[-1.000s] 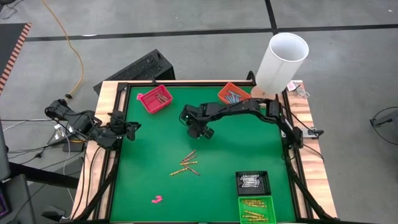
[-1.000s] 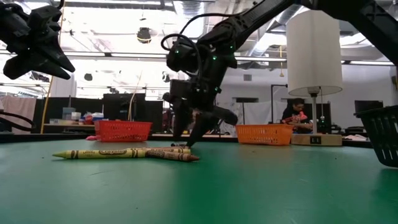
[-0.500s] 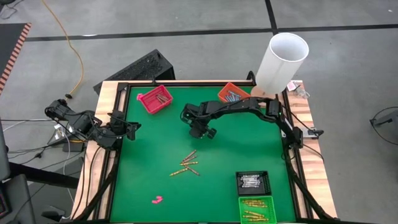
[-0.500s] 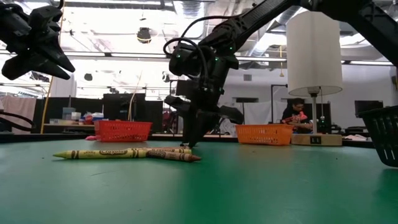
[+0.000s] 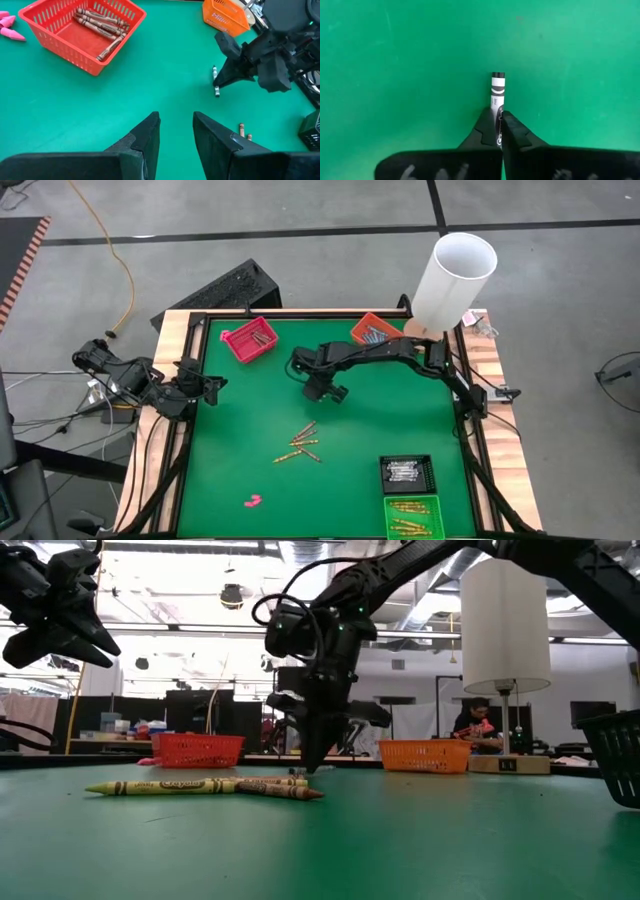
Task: Sort crayons
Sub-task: Put the black crayon into the black bin
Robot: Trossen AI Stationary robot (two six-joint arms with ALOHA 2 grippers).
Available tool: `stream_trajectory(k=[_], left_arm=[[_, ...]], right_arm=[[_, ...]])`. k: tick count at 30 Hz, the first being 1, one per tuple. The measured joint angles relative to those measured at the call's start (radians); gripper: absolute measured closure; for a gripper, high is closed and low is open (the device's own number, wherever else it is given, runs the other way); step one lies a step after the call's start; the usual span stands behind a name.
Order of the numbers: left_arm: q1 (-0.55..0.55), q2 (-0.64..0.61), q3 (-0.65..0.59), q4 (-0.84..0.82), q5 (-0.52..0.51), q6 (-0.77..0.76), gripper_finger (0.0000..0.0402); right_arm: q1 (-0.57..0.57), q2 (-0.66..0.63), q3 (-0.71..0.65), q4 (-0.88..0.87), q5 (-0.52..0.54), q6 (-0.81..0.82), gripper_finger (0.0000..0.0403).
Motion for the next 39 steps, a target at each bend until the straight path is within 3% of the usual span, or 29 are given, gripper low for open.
stream_trajectory(k=[16,25,33,39], left_arm=[[0.000,0.000,0.000,0.000,0.005,0.038,0.0295],[0.000,0.000,0.000,0.000,0.056,0.058,0.0295],[0.000,0.000,0.000,0.000,0.058,0.072,0.0295],[0.000,0.000,0.000,0.000,0.059,0.083,0.0295]], right_arm=[[0.011,-0.005,0.401,-0.395,-0.006,0.430,0.0401],[0.066,-0.005,0.493,-0.680,-0.039,1.016,0.0402],[0.231,-0.019,0.491,-0.784,-0.007,1.495,0.0402],[0.424,-0.047,0.493,-0.786,0.084,1.693,0.0402]])
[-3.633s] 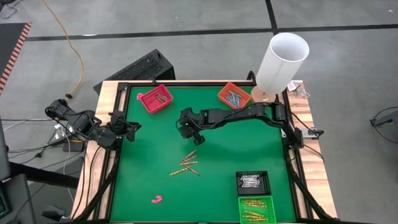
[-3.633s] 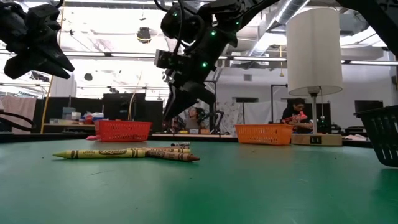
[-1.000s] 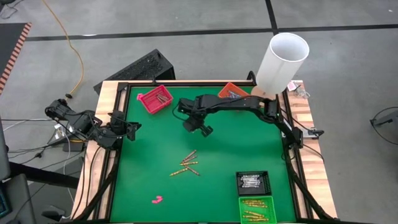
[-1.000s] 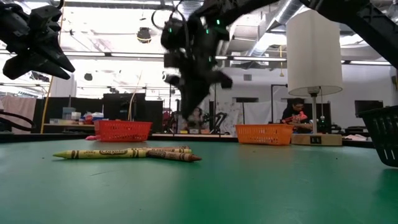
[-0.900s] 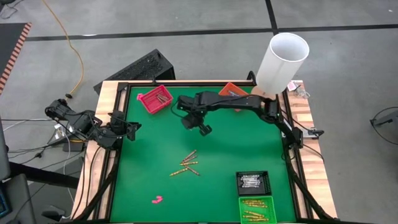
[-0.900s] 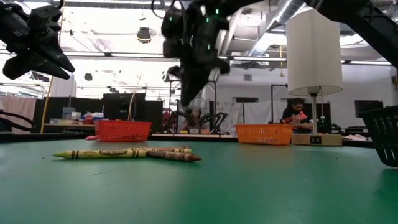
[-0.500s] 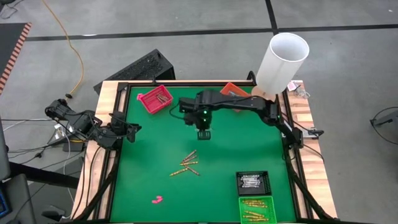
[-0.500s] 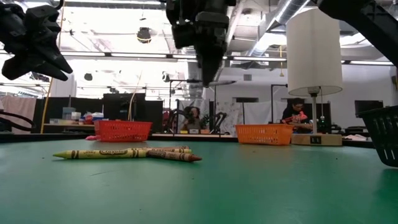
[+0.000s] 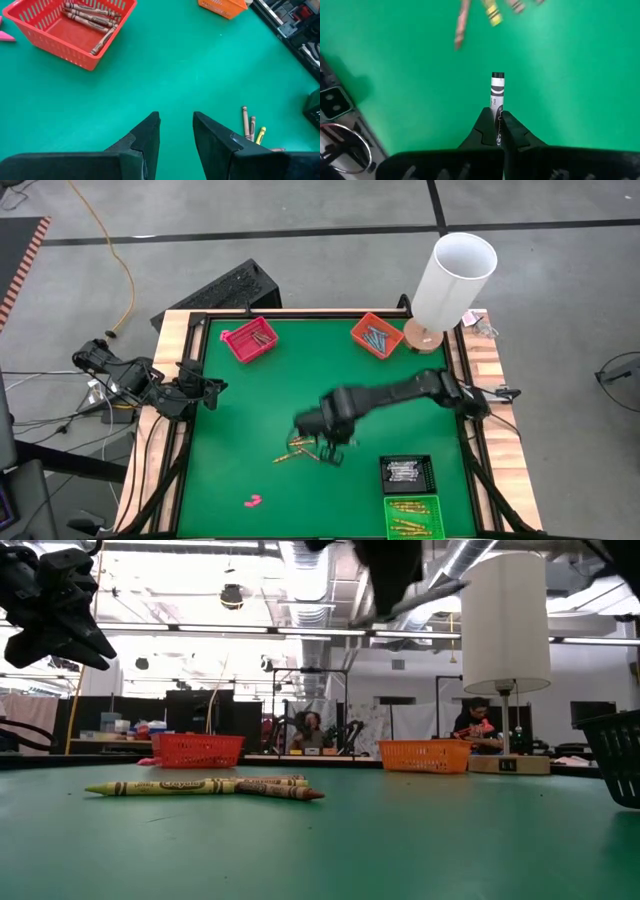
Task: Sort crayons
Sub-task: Put the black crayon into the black bin
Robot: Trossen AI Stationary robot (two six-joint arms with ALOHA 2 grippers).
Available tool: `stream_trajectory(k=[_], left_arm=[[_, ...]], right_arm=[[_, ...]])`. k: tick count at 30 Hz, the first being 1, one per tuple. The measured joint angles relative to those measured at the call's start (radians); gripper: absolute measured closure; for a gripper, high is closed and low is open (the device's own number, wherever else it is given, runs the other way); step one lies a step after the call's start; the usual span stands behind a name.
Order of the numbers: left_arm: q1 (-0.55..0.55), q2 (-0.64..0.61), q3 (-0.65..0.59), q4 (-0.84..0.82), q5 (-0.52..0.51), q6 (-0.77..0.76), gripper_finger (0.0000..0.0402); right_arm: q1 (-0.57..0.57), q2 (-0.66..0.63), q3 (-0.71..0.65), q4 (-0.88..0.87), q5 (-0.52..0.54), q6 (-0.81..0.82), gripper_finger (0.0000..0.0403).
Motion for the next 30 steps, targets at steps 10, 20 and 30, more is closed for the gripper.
stream_trajectory(k=[10,20,30], left_arm=[[0.000,0.000,0.000,0.000,0.024,-0.008,0.0295],[0.000,0.000,0.000,0.001,0.003,-0.019,0.0295],[0.000,0.000,0.000,0.000,-0.009,-0.022,0.0295]], right_arm=[[0.217,-0.047,-0.057,0.000,0.059,0.354,0.0402],[0.331,-0.416,-0.510,-0.003,0.127,0.638,0.0403],[0.450,-0.669,-0.932,0.287,0.150,0.548,0.0403]])
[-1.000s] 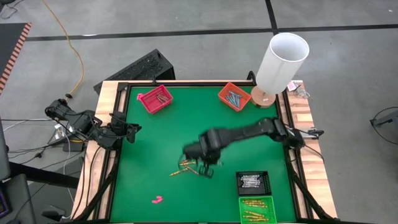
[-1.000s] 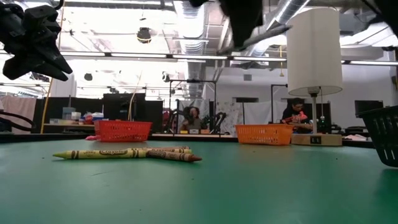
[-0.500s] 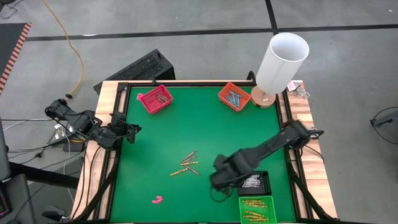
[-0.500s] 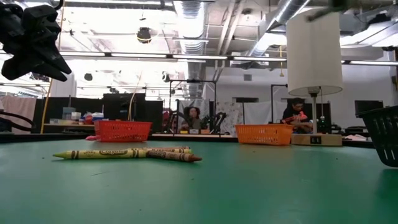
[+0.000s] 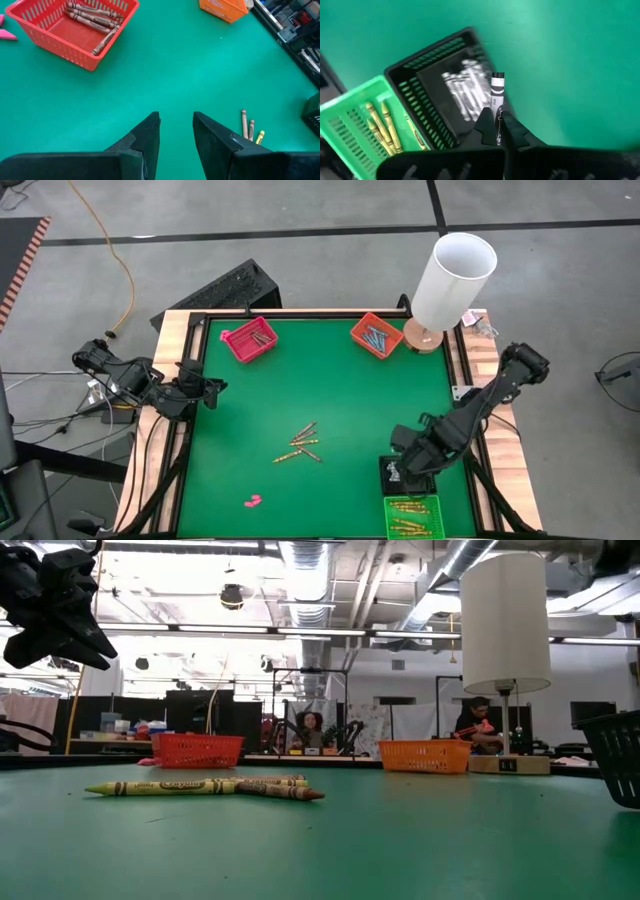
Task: Sort crayons
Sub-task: Put the black crayon into the black bin, then put the brown crayon into the red bin
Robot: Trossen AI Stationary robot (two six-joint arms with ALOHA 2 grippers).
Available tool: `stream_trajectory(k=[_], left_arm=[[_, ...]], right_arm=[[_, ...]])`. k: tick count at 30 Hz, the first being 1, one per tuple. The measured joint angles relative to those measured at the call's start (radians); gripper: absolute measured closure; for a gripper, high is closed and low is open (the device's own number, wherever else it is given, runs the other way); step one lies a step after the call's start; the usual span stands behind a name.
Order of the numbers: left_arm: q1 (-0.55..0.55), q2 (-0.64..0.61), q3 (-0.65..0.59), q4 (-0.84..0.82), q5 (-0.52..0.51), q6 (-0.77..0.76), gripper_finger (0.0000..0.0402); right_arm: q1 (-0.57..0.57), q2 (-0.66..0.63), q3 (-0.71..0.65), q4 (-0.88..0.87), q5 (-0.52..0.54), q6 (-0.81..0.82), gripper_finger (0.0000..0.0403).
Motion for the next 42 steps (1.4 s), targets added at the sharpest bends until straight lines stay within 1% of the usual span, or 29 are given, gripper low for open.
stream_trajectory(k=[3,6,10,17,21,30,34,36,40,42], left_arm=[[0.000,0.000,0.000,0.000,0.000,0.000,0.0295],[0.000,0.000,0.000,0.000,-0.001,0.000,0.0295],[0.000,0.000,0.000,0.000,-0.011,0.000,0.0295],[0.000,0.000,0.000,0.000,-0.020,0.000,0.0295],[0.000,0.000,0.000,0.000,-0.020,0.000,0.0295],[0.000,0.000,0.000,-0.001,-0.024,0.001,0.0295],[0.000,0.000,0.000,-0.001,-0.024,0.015,0.0295],[0.000,0.000,0.000,-0.001,-0.024,0.016,0.0295],[0.000,0.000,0.000,-0.001,-0.019,0.018,0.0295],[0.000,0.000,0.000,-0.001,-0.017,0.018,0.0295]], right_arm=[[0.005,-0.001,-0.086,0.117,-0.020,-0.108,0.0403],[0.004,0.013,-0.138,0.174,-0.054,-0.182,0.0403],[0.004,0.025,-0.190,0.235,-0.088,-0.239,0.0403],[0.004,0.024,-0.226,0.354,-0.090,-0.308,0.0402],[0.005,0.024,-0.250,0.401,-0.086,-0.306,0.0388],[0.004,0.024,-0.254,0.402,-0.091,-0.285,0.0331],[0.004,0.024,-0.254,0.402,-0.121,-0.280,0.0314],[-0.002,0.024,-0.254,0.406,-0.154,-0.266,0.0308],[-0.039,0.023,-0.244,0.435,-0.244,-0.255,0.0303],[-0.069,0.023,-0.222,0.456,-0.250,-0.260,0.0302]])
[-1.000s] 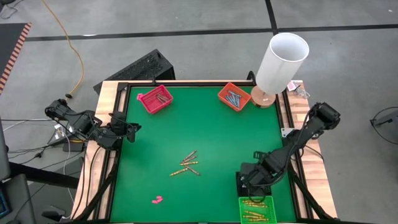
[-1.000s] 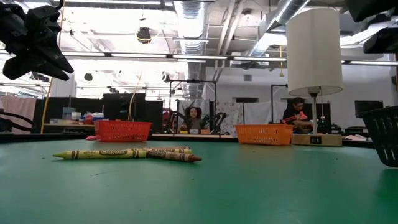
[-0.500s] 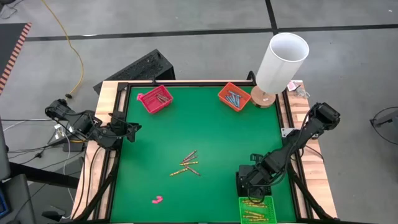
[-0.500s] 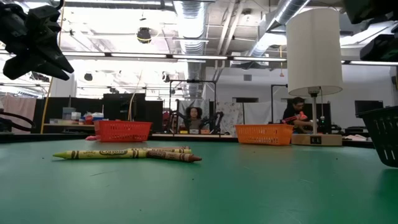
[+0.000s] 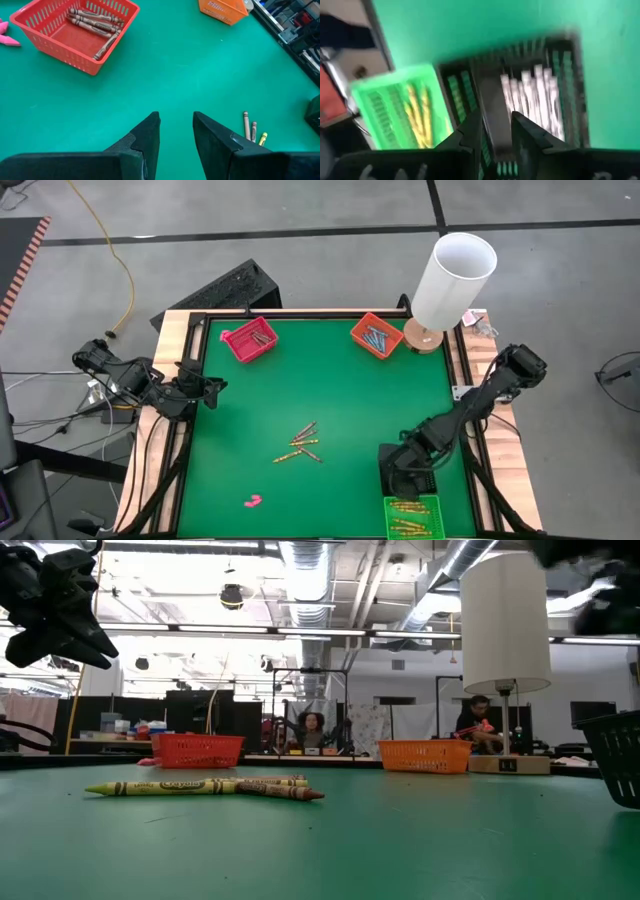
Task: Sort crayons
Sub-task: Put the brown crayon into the red bin
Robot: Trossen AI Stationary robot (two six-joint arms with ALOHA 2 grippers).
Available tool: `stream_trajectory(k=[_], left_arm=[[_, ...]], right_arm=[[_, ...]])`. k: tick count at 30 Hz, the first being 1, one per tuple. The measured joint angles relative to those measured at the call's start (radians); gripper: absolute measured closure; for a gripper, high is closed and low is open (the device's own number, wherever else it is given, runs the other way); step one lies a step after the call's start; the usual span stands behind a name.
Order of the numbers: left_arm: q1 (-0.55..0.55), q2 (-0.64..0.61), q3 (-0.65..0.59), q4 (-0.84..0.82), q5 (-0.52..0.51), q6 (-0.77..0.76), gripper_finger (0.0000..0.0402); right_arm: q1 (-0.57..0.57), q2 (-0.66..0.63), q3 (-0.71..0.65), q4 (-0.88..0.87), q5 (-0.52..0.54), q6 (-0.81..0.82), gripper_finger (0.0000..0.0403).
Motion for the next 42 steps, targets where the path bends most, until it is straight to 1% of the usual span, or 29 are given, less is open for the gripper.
stream_trajectory(k=[4,7,16,19,22,25,28,30,32,35,42], left_arm=[[0.000,0.000,0.000,0.000,0.000,0.000,0.0295],[0.000,0.000,0.000,0.000,0.000,0.000,0.0295],[0.000,0.000,0.000,0.000,0.001,0.000,0.0295],[0.000,0.000,0.000,0.000,0.001,0.019,0.0295],[0.000,0.000,0.000,-0.001,0.001,0.027,0.0295],[0.000,0.000,0.000,-0.006,0.001,0.027,0.0295],[0.000,-0.002,0.000,-0.008,0.001,0.027,0.0295],[0.000,-0.001,0.000,-0.010,0.004,0.026,0.0295],[0.000,-0.002,0.000,-0.012,0.010,0.022,0.0295],[0.000,0.004,0.001,-0.018,0.020,0.021,0.0295],[0.000,0.017,0.000,-0.024,0.026,0.015,0.0295]], right_arm=[[-0.087,0.000,0.055,0.054,0.001,-0.074,0.0302],[-0.169,-0.001,0.093,0.109,0.029,-0.167,0.0302],[-0.420,0.001,0.107,0.421,0.139,-0.529,0.0302],[-0.487,0.001,0.107,0.504,0.150,-0.624,0.0302],[-0.537,0.005,0.107,0.573,0.153,-0.686,0.0302],[-0.570,0.039,0.108,0.651,0.151,-0.741,0.0302],[-0.586,0.112,0.136,0.707,0.144,-0.782,0.0302],[-0.593,0.167,0.172,0.665,0.137,-0.792,0.0302],[-0.601,0.223,0.228,0.655,0.109,-0.803,0.0302],[-0.610,0.300,0.316,0.563,0.040,-0.876,0.0302],[-0.598,0.477,0.536,0.356,-0.026,-1.050,0.0302]])
